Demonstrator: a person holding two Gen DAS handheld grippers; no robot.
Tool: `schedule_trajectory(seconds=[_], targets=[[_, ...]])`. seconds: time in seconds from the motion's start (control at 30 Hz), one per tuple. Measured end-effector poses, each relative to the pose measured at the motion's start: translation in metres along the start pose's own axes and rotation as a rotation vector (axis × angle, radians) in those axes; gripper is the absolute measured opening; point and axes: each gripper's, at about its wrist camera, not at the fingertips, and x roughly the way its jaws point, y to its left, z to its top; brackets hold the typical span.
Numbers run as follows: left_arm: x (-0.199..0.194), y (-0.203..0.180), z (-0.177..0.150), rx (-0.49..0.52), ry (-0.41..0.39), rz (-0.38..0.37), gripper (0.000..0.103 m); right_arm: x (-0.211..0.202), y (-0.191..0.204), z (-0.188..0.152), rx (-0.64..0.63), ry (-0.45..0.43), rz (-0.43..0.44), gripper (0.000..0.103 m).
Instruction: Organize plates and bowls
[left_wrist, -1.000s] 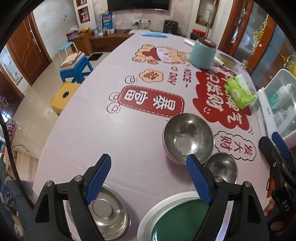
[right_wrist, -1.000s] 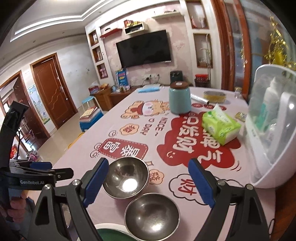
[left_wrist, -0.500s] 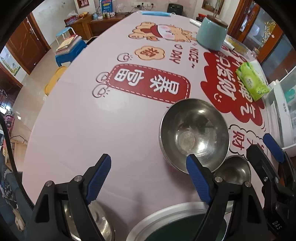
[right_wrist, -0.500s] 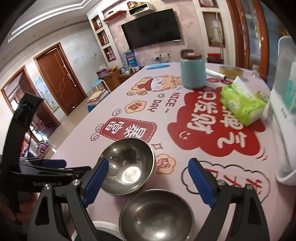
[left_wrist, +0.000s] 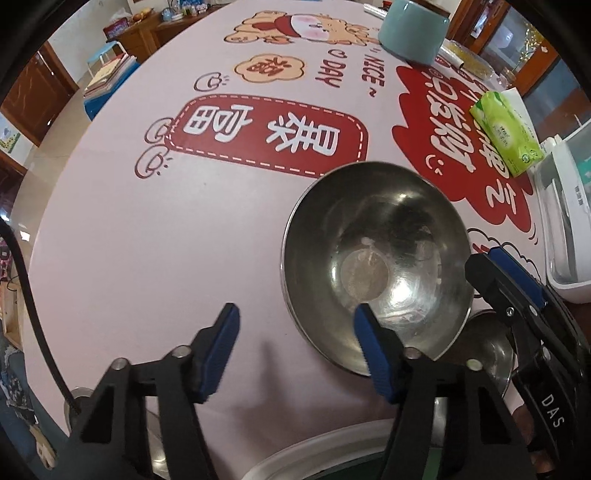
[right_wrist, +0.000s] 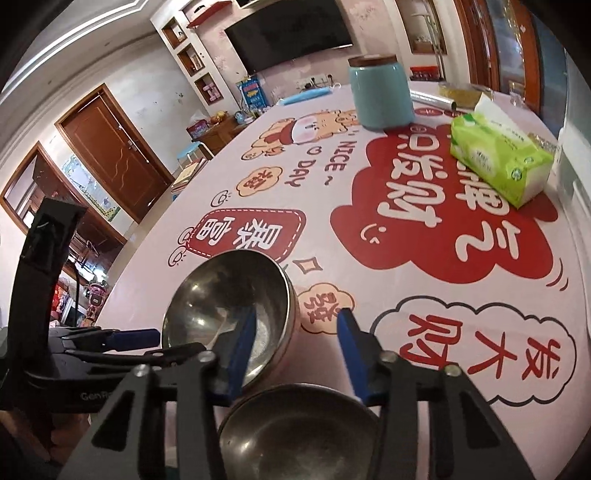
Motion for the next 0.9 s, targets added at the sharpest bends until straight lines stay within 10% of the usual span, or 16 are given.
schedule_trajectory(seconds=[0.33, 0.9], targets=[[0.0077, 0.0015, 0.0007, -0.02, 0.036, -0.091, 0.024, 0.0034, 0.0031, -0.0006, 0.005, 0.01, 0.027, 0.014], [0.005, -0.0001, -0.0024, 0.006, 0.033, -0.073, 0.023, 0.0047, 0.0066, -0.0011, -0.001, 0.026, 0.012, 0.008]])
